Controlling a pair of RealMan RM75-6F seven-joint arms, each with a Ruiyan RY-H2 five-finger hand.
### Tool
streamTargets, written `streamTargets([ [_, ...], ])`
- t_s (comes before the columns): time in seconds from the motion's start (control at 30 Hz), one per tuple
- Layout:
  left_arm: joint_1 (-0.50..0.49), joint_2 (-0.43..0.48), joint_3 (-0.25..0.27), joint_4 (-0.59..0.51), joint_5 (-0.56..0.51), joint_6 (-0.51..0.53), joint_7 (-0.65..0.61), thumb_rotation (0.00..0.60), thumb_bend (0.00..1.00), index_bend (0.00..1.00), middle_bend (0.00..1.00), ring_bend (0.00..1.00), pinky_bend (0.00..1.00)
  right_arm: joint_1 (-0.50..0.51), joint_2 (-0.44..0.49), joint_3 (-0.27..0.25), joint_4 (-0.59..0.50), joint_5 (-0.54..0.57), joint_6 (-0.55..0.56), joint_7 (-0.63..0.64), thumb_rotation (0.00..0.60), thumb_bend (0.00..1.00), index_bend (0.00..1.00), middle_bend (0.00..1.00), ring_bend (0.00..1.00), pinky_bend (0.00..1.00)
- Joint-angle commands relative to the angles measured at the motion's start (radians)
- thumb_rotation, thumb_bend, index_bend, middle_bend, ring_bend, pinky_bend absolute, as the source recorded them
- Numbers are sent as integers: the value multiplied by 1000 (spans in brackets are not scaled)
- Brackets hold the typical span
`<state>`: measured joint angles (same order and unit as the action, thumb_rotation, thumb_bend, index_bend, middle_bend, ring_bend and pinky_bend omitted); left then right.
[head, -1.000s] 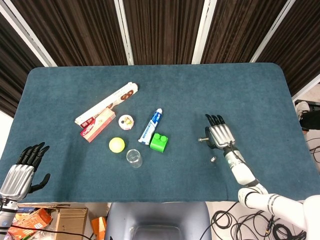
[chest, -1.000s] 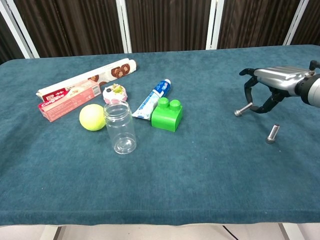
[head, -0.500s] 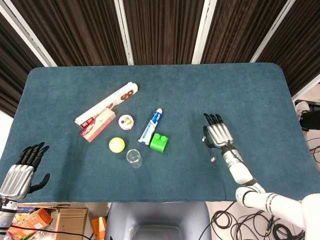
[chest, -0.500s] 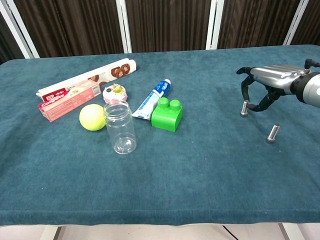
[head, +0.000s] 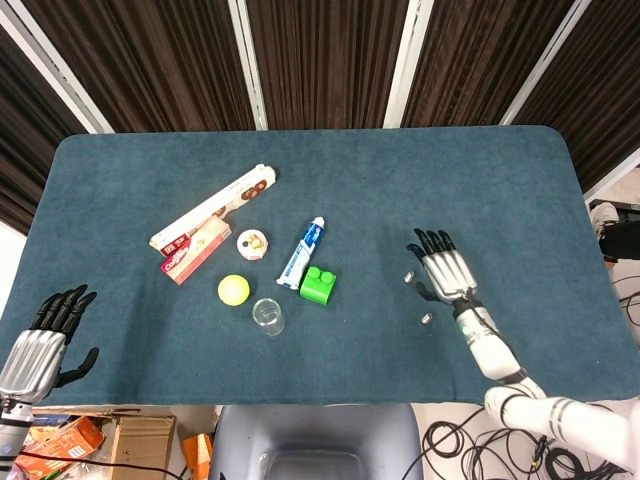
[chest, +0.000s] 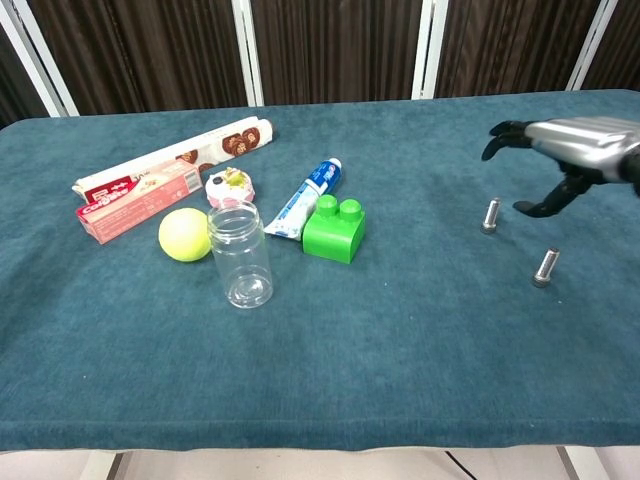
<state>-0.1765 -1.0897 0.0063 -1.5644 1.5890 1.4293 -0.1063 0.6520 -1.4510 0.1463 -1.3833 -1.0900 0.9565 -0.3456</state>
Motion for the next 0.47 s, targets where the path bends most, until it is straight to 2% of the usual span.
streamTargets([
  [0.03,5,2,0,0,3,10,-3,600,377,0,0,0,78,-139,133,-79,-183,-107,189,15,600,321,68,0,0,0],
  [0.13,11,4,2,0,6,20,-2,600,378,0,0,0,78,-277,215,-169,-295,-191,376,-19,600,321,0,0,0,0],
  [0.23,16,3,1,-3,6,29,11,600,378,0,0,0,76,-392,222,-220,-296,-278,546,-4,600,321,0,0,0,0],
  [0.33,15,2,4,-6,19,33,14,600,379,0,0,0,75,-430,241,-240,-325,-317,580,14,600,321,0,0,0,0],
  [0.47,15,1,4,-7,19,32,17,600,378,0,0,0,75,-439,259,-233,-331,-341,573,33,600,320,0,0,0,0],
])
